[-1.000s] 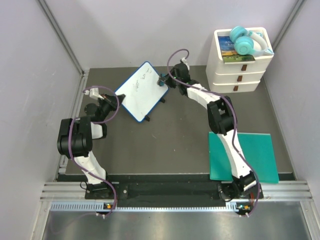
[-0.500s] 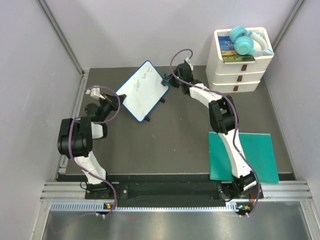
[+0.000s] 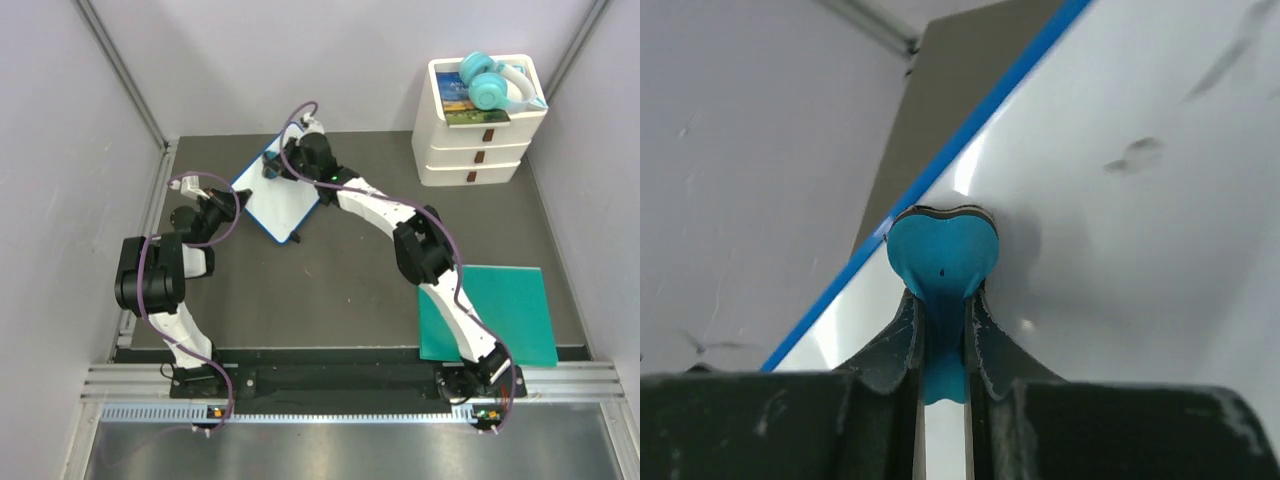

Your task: Erase the whiteboard

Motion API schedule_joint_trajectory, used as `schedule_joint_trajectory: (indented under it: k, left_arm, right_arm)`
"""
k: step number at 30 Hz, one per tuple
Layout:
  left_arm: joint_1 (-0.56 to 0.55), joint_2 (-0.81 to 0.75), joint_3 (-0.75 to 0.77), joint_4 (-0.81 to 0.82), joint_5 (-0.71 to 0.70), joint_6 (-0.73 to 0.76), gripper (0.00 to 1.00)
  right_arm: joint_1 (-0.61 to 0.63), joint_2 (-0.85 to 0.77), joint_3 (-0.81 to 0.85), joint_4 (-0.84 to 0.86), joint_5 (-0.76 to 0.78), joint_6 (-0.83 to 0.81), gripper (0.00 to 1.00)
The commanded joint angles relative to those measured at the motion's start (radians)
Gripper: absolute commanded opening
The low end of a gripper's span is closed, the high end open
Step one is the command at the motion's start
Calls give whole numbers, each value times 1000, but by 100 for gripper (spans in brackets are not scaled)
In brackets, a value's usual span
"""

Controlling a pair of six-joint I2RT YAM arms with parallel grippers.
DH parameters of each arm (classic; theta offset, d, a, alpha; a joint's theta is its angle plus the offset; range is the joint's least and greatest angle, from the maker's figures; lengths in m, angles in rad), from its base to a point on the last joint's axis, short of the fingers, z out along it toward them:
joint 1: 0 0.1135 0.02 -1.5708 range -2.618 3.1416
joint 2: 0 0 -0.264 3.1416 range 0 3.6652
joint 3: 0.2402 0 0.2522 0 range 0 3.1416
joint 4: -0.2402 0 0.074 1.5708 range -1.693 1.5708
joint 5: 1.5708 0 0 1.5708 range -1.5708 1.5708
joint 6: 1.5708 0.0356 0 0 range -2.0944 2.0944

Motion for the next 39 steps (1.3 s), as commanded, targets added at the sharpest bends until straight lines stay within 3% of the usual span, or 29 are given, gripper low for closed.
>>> schedule_joint_trajectory:
  k: [1,7,11,13,19,28,39]
  left_arm:
    - [-36,8,-15,-113,110,170,0]
    - [-37,7,-15,-113,109,172,0]
    - [-38,5,-15,-116,109,174,0]
    - [-38,5,-13,-119,109,174,0]
    - [-44,4,-12,-128,106,183,0]
    - [-51,-3,-10,-142,104,192,0]
    - [-56,-3,-7,-151,103,201,0]
  right_arm:
    - [115,-6,28,-27,-110,-57,0]
    - [123,-11,16,-82,-4,-103,0]
    - [97,-3,51,-192,178,-138,0]
    - [77,6,51,-240,195,-144,0]
    - [-3,-17,-82,-240,137,-86,0]
    - [8,-63,-258,-133,68,-95,0]
    - [133,-103,-202,-154,-28,-220,0]
